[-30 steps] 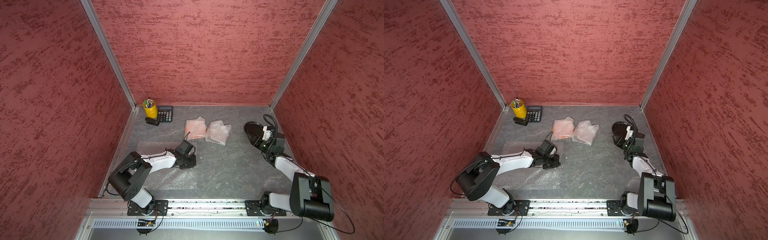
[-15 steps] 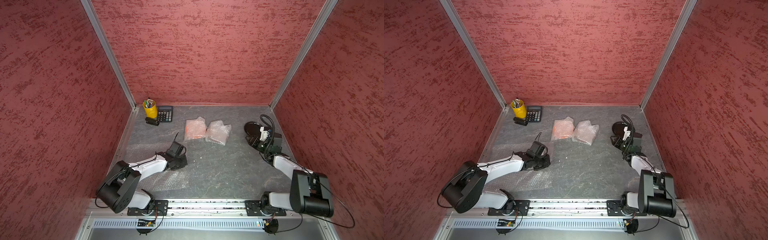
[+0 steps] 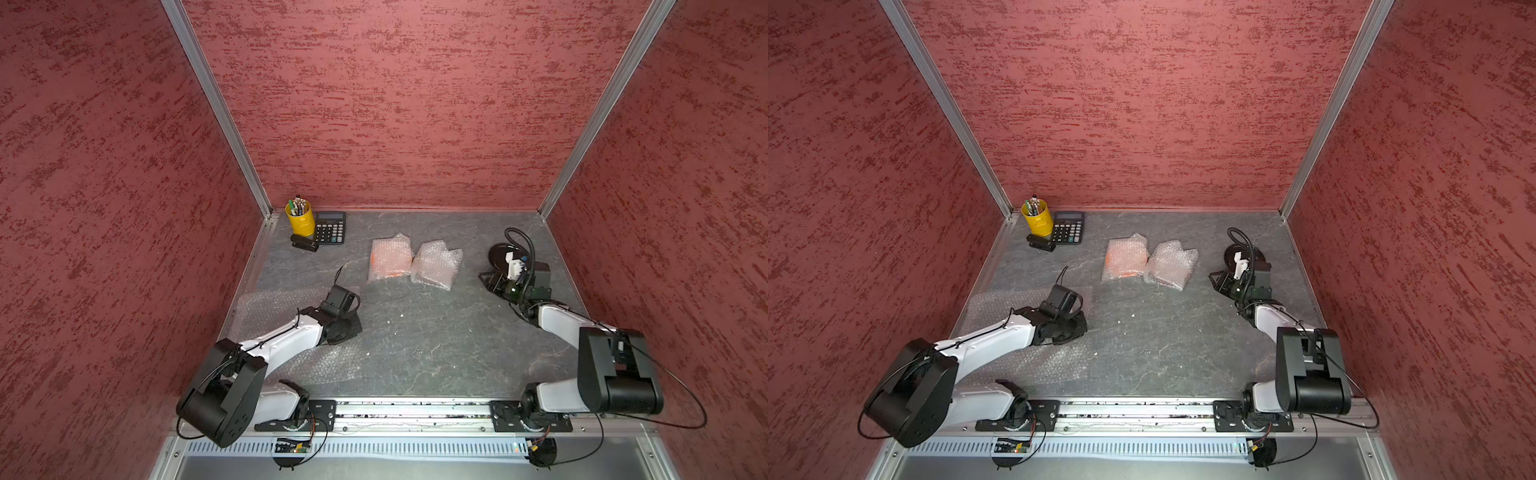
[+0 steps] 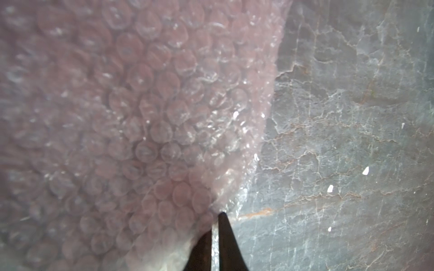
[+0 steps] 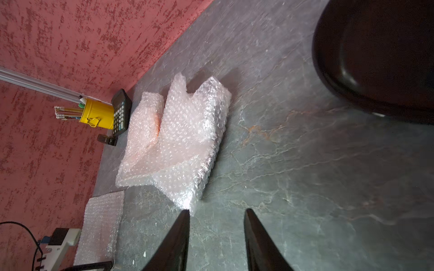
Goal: Unpack dinner plates from bubble wrap
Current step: Move the bubble wrap to the corner of the board, then move the bubble wrap to the center of the board.
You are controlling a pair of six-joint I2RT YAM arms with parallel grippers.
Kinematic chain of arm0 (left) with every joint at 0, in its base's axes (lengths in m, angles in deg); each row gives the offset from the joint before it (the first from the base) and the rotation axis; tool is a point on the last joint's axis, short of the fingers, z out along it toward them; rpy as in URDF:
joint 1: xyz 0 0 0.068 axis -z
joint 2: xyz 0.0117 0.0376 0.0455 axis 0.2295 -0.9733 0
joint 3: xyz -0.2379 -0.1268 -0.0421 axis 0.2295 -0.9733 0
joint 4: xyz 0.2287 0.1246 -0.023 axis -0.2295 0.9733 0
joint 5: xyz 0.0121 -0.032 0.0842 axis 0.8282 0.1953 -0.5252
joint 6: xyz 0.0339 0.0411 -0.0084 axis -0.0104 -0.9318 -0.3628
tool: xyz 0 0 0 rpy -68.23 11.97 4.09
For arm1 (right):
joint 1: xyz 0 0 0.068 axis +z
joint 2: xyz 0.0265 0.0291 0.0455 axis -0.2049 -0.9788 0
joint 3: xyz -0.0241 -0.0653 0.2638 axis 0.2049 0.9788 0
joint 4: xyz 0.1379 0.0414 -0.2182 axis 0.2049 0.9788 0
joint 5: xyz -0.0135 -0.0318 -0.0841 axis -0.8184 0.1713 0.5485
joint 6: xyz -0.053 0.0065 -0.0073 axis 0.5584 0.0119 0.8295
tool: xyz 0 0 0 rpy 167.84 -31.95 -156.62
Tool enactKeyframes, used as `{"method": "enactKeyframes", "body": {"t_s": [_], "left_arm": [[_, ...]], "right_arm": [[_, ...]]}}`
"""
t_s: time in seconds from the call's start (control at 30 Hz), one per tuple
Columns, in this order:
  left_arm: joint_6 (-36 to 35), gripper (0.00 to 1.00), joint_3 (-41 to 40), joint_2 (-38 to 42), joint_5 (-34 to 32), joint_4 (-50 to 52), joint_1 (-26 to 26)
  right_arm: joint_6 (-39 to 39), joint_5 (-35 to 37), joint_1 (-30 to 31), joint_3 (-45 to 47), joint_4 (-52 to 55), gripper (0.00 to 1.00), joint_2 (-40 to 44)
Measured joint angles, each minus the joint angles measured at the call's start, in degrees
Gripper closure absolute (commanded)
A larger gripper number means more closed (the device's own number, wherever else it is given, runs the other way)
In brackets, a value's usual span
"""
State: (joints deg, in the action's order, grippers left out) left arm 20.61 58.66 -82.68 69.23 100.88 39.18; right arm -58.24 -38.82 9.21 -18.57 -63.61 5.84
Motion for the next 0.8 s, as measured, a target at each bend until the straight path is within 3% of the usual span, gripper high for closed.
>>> {"method": "enactKeyframes", "body": {"t_s": [0.1, 0.2, 0.8], "left_arm": [[-0.8, 0.61, -0.5, 2.0, 0.8, 0.7, -0.9], [-1.7, 0.53, -0.3, 4.5, 1.9, 0.8, -1.3], [-5.5, 0.5, 4.6, 7.1, 7.7, -2.2, -2.8]], "right_arm": [[-0.3, -0.6, 1.2, -0.7, -1.4, 0.56, -2.3], [-1.1, -1.4, 2.3, -1.5, -3.6, 0.54, -5.7], [-6.9, -4.5, 9.3, -9.4, -12.7, 0.52, -22.3]]}}
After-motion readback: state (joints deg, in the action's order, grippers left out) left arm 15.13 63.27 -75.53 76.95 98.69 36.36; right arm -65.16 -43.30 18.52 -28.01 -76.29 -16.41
